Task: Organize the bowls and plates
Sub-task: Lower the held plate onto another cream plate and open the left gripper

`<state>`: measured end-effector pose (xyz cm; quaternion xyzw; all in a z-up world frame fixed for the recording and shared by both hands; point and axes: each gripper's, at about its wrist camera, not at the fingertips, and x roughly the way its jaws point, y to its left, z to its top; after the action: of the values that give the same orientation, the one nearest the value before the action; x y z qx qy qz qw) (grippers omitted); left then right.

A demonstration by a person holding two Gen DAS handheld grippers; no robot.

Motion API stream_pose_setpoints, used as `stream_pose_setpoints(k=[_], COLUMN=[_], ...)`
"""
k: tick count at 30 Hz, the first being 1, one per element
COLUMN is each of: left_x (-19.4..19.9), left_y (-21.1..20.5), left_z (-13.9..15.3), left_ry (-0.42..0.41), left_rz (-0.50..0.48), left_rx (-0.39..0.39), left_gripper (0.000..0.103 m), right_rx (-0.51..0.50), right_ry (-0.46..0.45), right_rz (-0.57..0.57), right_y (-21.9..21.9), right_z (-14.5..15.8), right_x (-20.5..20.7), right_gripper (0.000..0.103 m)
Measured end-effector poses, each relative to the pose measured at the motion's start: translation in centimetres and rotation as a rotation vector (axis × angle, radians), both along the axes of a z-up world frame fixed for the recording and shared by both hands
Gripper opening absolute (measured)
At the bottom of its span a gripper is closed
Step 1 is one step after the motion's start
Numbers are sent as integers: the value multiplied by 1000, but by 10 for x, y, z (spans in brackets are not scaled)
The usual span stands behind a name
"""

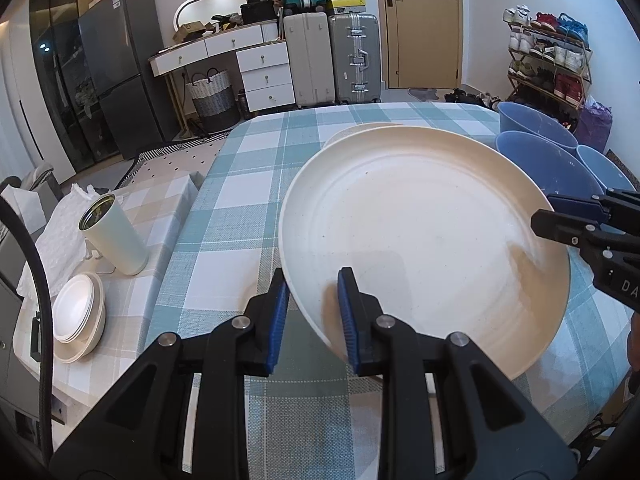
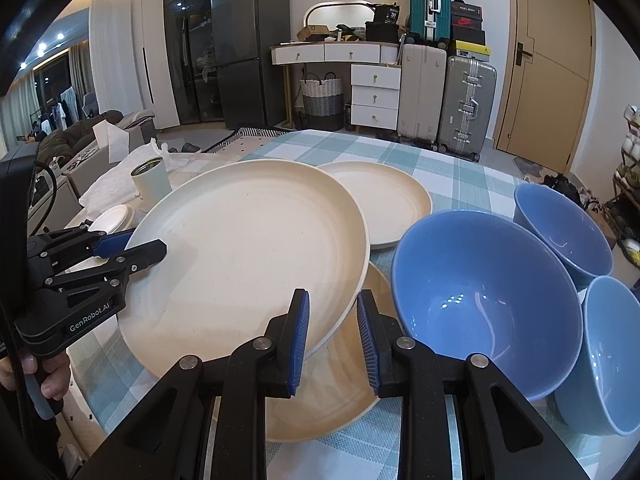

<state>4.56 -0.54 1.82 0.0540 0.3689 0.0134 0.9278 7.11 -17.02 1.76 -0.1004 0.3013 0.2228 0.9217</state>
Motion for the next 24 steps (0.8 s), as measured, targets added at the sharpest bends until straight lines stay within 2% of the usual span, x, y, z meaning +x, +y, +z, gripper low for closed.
stream_pose_setpoints(k=[15,24], left_x=[11,18], left_y=[-21,-26], left_z=[-29,-40], left_ry=[62,70], left_rz=[-47,-54], left_rx=[22,43], left_gripper=[23,23], right_rx=[-39,-62], right_ry=[33,44], right_rz=[-43,-57], right_y=[-8,-9], right_z=[-20,-28], right_x=[0,4], right_gripper=[25,25])
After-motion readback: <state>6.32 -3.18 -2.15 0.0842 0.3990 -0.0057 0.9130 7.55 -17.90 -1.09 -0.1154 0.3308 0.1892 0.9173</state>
